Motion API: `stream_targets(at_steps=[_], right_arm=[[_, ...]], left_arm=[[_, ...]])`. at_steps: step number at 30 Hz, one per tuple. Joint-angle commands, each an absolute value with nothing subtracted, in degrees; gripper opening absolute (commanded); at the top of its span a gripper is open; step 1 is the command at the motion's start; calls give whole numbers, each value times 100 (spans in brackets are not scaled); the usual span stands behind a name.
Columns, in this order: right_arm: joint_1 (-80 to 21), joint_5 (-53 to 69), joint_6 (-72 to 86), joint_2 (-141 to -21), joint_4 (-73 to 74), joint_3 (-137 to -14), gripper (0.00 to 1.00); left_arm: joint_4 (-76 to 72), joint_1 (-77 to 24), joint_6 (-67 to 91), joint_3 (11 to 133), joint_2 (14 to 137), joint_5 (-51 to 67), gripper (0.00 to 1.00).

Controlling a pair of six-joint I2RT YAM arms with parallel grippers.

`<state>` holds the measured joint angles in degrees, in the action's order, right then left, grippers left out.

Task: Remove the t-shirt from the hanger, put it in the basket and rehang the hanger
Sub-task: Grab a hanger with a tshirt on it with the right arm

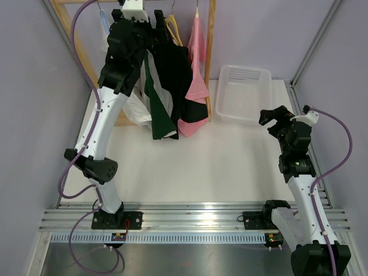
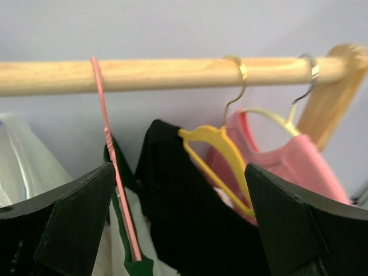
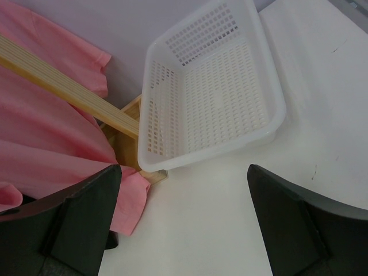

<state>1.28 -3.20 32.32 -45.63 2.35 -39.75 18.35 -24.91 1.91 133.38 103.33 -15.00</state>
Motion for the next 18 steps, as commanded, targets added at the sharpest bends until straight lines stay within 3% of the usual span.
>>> stream_targets(at_steps=[1, 7, 9, 13, 18], right_arm=[[132, -439, 3182, -4517, 141, -4140, 100], [132, -448, 3147, -4632, 114, -4140, 99], [132, -457, 3146, -4658, 114, -4157, 100], [132, -413, 3146, -4658, 105, -4140, 100], [132, -404, 3155, -4649, 62, -4113, 100]], left_arm=[[1943, -2487, -298, 13544, 10538, -2205, 99], [1310, -2452, -641, 13096, 10617, -2557, 96], [1257, -2391, -659, 13131, 10679, -2575, 89], [1248, -2224, -501, 13122, 10880, -2471, 86], [1353, -1890, -158, 13280, 11092, -2127, 73]])
